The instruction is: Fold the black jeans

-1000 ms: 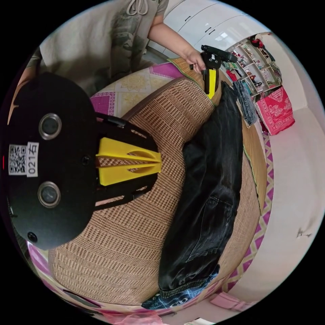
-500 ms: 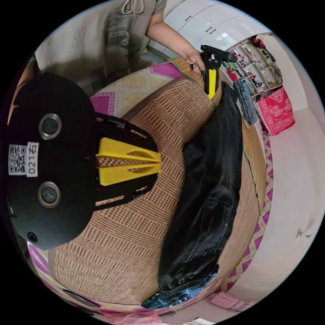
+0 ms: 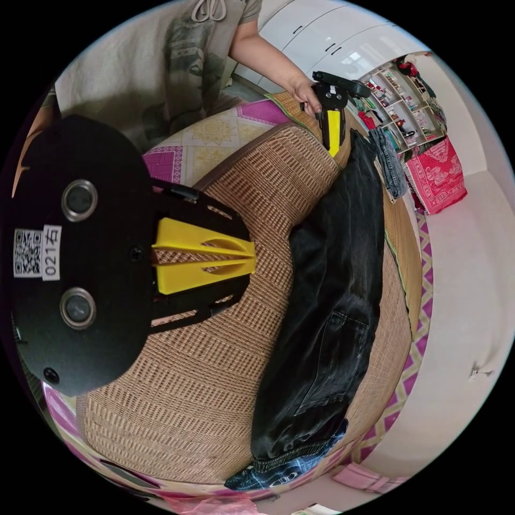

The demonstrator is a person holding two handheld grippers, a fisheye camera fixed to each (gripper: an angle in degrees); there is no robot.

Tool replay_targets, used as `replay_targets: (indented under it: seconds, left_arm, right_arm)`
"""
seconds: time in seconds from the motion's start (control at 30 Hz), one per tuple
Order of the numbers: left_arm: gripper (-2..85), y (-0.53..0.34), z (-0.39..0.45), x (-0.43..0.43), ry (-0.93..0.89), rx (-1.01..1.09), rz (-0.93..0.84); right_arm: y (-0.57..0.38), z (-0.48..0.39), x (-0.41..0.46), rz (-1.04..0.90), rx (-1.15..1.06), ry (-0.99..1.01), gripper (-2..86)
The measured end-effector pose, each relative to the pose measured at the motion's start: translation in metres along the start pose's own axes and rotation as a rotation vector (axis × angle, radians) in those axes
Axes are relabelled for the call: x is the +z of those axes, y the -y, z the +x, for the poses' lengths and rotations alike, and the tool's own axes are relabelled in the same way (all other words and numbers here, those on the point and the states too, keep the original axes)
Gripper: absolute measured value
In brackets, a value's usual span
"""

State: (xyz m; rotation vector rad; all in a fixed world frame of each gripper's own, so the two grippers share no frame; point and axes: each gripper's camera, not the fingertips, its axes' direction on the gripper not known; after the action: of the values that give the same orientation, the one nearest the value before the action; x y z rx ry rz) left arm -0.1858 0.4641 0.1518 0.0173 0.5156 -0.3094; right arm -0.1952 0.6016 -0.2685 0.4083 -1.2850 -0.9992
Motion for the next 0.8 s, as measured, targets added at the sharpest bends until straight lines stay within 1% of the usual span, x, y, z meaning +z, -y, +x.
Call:
replay_targets:
  seconds: [0.27,0.5,0.8]
  left_arm:
    - [-1.0,-0.005,-0.012,-0.002,-0.026,-0.014,0.000]
    - [-0.9,-0.010,-0.012,-0.003,0.003,0.001,-0.001]
    - [-0.9,-0.018,-0.022,-0.001,-0.009,-0.006,-0.001]
  right_arm:
    - [-0.001,-0.003,0.012,0.000,0.001,0.000,-0.6]
    - [-0.002,-0.007,0.019,0.001,-0.004,-0.012,-0.6]
    - [-0.003,-0.012,0.026,0.001,-0.005,-0.015,-0.6]
